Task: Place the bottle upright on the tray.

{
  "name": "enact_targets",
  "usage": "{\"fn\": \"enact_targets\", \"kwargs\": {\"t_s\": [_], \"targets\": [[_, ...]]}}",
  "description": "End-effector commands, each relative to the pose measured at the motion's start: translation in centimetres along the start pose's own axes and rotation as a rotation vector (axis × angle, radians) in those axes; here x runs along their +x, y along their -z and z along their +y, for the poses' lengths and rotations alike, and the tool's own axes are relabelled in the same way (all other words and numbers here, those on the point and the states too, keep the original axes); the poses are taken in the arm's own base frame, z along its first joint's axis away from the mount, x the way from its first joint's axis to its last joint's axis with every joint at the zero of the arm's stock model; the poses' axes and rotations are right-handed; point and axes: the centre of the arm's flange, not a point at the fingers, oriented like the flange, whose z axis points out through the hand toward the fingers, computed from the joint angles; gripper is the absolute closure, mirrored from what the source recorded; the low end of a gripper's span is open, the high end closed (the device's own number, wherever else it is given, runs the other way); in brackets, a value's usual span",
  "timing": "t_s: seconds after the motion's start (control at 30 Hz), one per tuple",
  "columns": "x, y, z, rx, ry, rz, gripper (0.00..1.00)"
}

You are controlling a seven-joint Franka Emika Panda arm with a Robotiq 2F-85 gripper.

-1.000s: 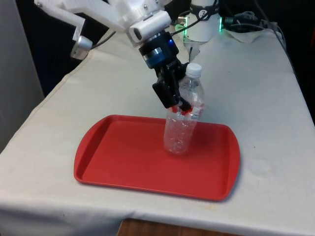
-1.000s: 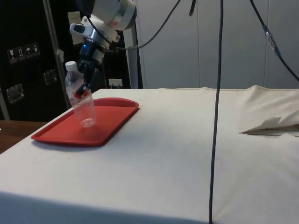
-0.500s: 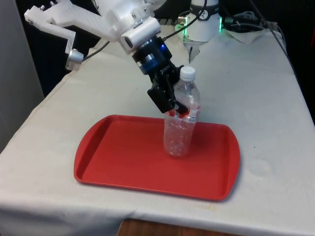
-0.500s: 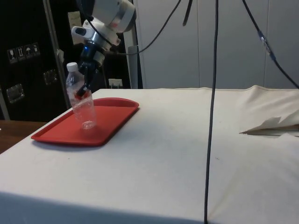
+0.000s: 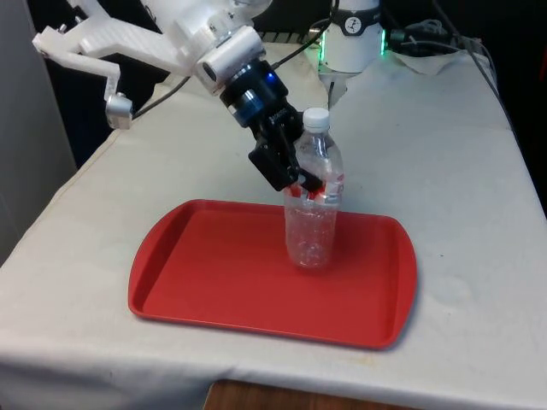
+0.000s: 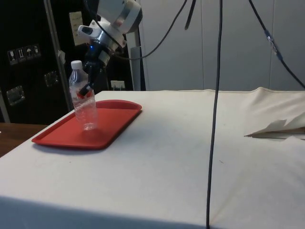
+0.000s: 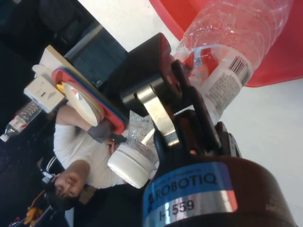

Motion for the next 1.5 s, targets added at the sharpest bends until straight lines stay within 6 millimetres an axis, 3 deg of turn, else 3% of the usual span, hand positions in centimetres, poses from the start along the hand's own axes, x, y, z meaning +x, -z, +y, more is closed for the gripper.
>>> {"fn": "enact_targets", "kwargs": {"t_s": [0.0, 0.93, 1.03, 1.13, 1.17, 1.23, 1.3, 1.33, 1.43, 1.47], "targets": [[0.01, -0.09, 0.13, -0.001, 0.001, 0.004, 1.00], [-0.59, -0.72, -0.23, 0.017, -0.007, 0.010, 1.00], [-0.62, -0.68, -0.23, 0.018, -0.007, 0.010, 0.91], [-0.62, -0.68, -0.23, 0.018, -0.007, 0.010, 0.74], [-0.62, -0.68, -0.23, 0.018, -0.007, 0.010, 0.67], [-0.62, -0.69, -0.24, 0.018, -0.007, 0.010, 0.40], [-0.55, -0.73, -0.28, 0.021, -0.007, 0.012, 0.26], [-0.62, -0.69, -0.24, 0.018, -0.007, 0.010, 0.26], [-0.62, -0.69, -0.24, 0.018, -0.007, 0.010, 0.04], [-0.62, -0.69, -0.24, 0.018, -0.007, 0.010, 0.00]]}}
